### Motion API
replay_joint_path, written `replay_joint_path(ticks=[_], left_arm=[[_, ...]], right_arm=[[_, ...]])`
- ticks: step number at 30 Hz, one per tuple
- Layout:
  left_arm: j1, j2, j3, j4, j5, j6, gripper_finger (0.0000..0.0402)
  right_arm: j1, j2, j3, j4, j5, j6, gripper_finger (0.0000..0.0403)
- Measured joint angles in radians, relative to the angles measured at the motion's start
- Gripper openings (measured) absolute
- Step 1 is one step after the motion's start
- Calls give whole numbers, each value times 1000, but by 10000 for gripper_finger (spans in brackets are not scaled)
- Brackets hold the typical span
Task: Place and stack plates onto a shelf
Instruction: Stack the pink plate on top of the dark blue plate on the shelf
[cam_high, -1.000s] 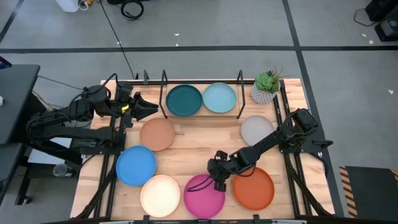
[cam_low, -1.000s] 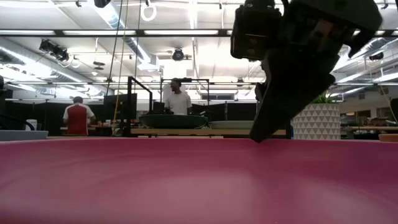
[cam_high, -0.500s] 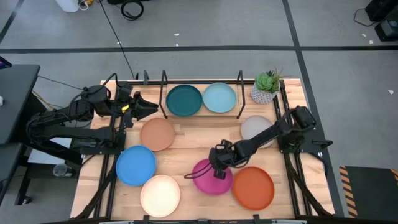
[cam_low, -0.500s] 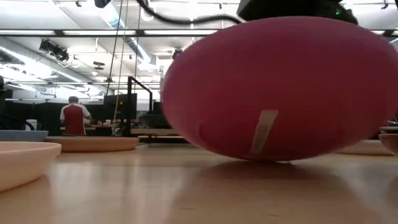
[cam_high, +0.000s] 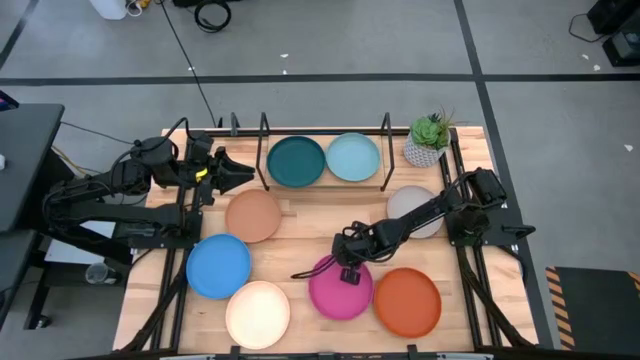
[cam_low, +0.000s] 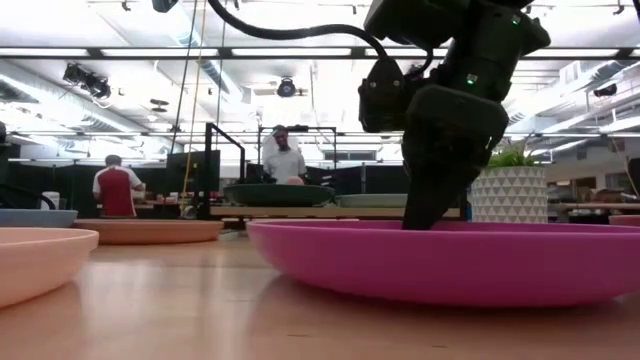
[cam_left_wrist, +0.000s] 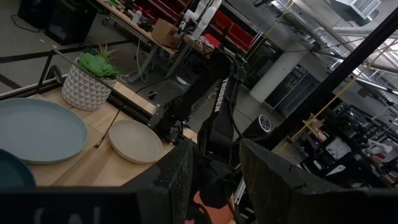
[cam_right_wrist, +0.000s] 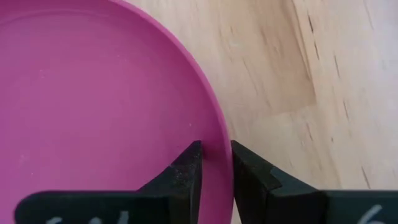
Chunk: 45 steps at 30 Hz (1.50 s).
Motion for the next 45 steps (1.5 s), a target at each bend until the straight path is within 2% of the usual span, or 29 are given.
replay_joint_path(ticks=[6,11,16,20,24,30,34,38,45], left_arm=[[0,0,0,0,0,2,141],[0,0,0,0,0,3,141],[0,0,0,1,0,0,141],[0,-1,0,1,0,-11,141],[0,-1,0,1,-5,-25,141],[0,0,0,1,-125,-26,141],[0,0,0,5,-227,-26,141],[0,0,0,47,-302,-21,141],[0,0,0,116,-356,63,141]], right_arm=[[0,0,0,4,-32,71,71],[-6,-4,3,20,-50,81,17],[-41,-7,3,30,-53,78,22],[-111,-57,1,22,-69,36,14],[-211,-144,-2,-1,-133,-47,14],[-368,-266,36,-75,-186,-96,14],[-451,-293,131,-133,-164,-180,14],[-546,-265,258,-184,-143,-209,14],[-687,-90,528,-248,-147,-286,14]])
